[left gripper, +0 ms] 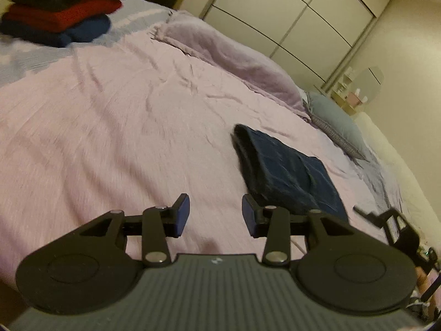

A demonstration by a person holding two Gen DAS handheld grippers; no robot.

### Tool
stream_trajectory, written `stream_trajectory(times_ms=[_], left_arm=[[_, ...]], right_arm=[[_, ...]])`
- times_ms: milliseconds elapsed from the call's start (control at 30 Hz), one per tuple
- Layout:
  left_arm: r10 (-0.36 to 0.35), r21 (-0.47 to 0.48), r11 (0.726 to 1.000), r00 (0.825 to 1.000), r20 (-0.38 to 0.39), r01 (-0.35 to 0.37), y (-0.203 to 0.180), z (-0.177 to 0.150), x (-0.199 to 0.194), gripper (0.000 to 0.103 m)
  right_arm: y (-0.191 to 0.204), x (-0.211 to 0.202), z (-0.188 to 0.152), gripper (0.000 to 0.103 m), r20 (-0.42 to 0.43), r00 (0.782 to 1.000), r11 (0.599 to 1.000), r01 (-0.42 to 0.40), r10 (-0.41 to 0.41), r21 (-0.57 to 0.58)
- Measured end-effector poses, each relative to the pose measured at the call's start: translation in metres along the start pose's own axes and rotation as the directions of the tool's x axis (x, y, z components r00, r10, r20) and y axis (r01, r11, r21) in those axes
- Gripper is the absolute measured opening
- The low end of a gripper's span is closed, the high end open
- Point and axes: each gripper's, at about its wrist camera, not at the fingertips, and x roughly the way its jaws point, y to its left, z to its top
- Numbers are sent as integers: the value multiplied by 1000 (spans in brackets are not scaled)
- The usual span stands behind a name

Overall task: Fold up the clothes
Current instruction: 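Grasp the folded jeans edge with the right gripper while the left gripper grasps beside it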

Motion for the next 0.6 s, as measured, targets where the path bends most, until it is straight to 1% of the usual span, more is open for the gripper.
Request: stream_trajectory(times_ms=[67,133,233,267,333,367,400,467,500,600], left_arm=[[-29,38,999,999,-39,30,11,26,31,34],[-69,75,994,993,-94,76,14,52,63,34],[-147,52,986,971,-189,159,12,80,97,34],[-168,34,983,962,-217,180,10,89,105,34],[-209,0,976,940,-271,217,6,107,122,34],[-213,3,975,930,-298,224,2,117,131,34],[-209,26,973,923,-322,229,-5,127,139,34],[-199,71,968,908,-368,241,-19,147,156,34],[-197,89,964,900,-389,250,-26,157,165,34],[-181,129,956,874,-450,264,-49,185,194,34]], right_arm=[[-6,13,-2,69,61,997,998,41,-43,39],[-8,22,-3,68,113,990,995,75,-82,66],[2,29,-1,68,154,981,992,106,-115,67],[9,31,0,68,157,978,990,128,-135,54],[16,34,-3,67,170,970,984,162,-172,73],[19,36,-5,66,177,966,980,176,-190,88],[23,36,-4,66,175,963,977,188,-203,97],[36,39,-2,66,144,957,968,248,-251,38],[40,39,-2,66,136,956,966,255,-259,42],[42,39,-4,66,121,961,964,233,-248,127]])
